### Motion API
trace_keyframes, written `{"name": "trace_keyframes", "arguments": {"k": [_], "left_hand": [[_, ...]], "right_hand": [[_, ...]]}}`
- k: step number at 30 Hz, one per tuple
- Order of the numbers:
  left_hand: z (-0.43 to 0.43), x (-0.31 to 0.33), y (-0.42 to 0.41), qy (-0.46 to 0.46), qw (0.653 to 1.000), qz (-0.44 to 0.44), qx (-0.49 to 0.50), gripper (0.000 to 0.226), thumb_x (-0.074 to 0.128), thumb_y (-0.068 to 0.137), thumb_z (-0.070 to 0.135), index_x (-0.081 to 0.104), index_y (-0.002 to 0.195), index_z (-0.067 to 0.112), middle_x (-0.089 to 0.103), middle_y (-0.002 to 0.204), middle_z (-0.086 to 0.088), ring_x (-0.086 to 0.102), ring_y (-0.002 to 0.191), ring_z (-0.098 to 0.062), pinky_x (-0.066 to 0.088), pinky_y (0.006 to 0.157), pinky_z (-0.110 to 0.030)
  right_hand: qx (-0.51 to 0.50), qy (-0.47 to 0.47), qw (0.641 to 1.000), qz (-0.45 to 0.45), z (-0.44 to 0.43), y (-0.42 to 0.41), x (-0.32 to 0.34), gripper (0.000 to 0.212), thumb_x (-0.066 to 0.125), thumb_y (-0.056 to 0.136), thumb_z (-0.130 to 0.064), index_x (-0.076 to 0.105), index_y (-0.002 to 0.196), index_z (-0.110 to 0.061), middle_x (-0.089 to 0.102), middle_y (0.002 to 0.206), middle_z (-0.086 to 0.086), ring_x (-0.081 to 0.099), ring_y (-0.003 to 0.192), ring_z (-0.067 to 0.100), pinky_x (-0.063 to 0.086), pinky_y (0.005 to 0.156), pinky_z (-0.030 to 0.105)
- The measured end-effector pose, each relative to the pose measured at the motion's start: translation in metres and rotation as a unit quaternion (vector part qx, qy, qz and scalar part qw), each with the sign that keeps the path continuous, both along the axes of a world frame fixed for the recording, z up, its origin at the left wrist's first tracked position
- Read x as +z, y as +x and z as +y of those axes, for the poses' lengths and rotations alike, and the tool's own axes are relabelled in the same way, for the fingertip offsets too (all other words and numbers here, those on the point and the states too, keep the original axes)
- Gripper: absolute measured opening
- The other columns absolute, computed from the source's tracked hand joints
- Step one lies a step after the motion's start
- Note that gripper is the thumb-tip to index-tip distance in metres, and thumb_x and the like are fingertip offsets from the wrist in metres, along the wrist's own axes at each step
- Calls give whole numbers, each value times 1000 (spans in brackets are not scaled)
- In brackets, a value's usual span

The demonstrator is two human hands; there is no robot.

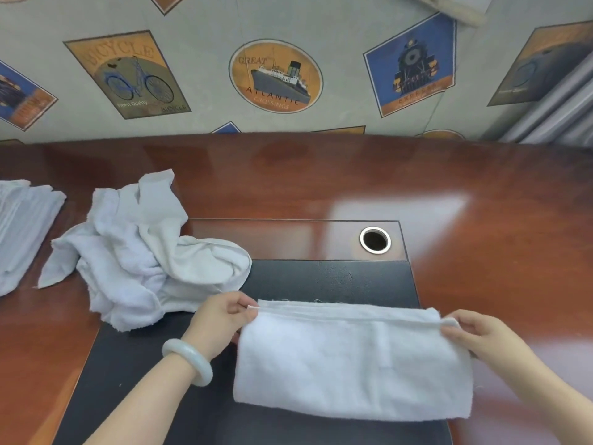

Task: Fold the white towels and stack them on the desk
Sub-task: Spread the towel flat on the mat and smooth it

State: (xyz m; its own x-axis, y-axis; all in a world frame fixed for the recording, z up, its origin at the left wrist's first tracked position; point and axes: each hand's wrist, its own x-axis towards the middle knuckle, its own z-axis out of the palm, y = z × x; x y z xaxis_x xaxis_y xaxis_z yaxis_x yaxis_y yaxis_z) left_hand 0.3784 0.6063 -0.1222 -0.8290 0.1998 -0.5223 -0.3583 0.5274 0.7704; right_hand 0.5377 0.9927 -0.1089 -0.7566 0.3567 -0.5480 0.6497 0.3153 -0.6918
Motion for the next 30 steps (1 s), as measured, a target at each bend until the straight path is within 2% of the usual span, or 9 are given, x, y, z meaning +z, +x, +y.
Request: {"name": "trace_keyframes", "arguments": {"k": [4,8,13,16,18,21,23,26,30], "left_hand": [[12,-20,-13,-96,994,41,-25,11,65,91,15,68,82,21,70,80,-7,66,74,-23,56,69,-39],[24,-33,-9,-143,986,85,4,10,62,92,17,65,86,23,66,84,0,59,78,-12,41,61,-20],[24,-38,-7,-138,985,102,29,8,61,94,16,66,88,19,64,84,4,56,78,-8,36,60,-17],[28,-39,-3,-142,982,121,37,5,61,93,13,63,94,16,63,88,1,58,84,-18,38,62,-18],[33,-42,5,-188,956,225,14,15,62,91,7,60,105,13,58,99,-2,56,94,-24,43,75,-26],[58,-47,36,-226,857,440,-143,28,58,81,9,59,108,13,57,105,-5,53,97,-26,40,89,-36],[81,-55,63,-209,833,440,-261,35,48,81,22,61,113,14,62,114,-6,58,107,-26,35,99,-36],[94,-71,82,-288,811,368,-351,56,38,89,39,56,135,15,53,143,-5,49,134,-23,25,110,-49],[56,-84,69,-338,815,341,-324,66,33,93,53,35,152,23,28,160,0,27,147,-19,19,113,-58]], "right_hand": [[-45,88,995,1,-5,-25,-22,13,65,91,-15,68,79,-17,72,72,0,58,65,17,38,59,31],[-81,130,988,4,-14,-28,-40,16,57,92,-22,64,78,-20,67,77,3,53,68,19,38,57,31],[-103,169,980,24,-19,-26,-48,24,55,94,-27,58,78,-9,59,70,5,45,64,19,34,56,33],[-125,238,963,24,-25,-24,-54,21,56,94,-30,55,82,-13,62,82,6,53,76,26,43,65,39],[-91,369,923,62,-33,-23,-61,11,60,91,-18,59,92,-7,62,95,14,53,88,36,45,76,46],[29,479,860,175,-69,-24,-73,30,56,85,-10,63,113,1,62,119,20,51,110,36,37,93,47],[143,436,855,241,-108,-23,-82,46,43,89,-17,58,127,2,56,136,18,47,127,31,31,105,44],[267,390,856,208,-140,-20,-97,56,37,96,-32,45,144,-5,38,154,10,34,143,24,22,113,44],[231,430,863,129,-94,-6,-111,67,21,101,-54,37,150,-11,32,158,6,23,147,20,9,120,43]]}}
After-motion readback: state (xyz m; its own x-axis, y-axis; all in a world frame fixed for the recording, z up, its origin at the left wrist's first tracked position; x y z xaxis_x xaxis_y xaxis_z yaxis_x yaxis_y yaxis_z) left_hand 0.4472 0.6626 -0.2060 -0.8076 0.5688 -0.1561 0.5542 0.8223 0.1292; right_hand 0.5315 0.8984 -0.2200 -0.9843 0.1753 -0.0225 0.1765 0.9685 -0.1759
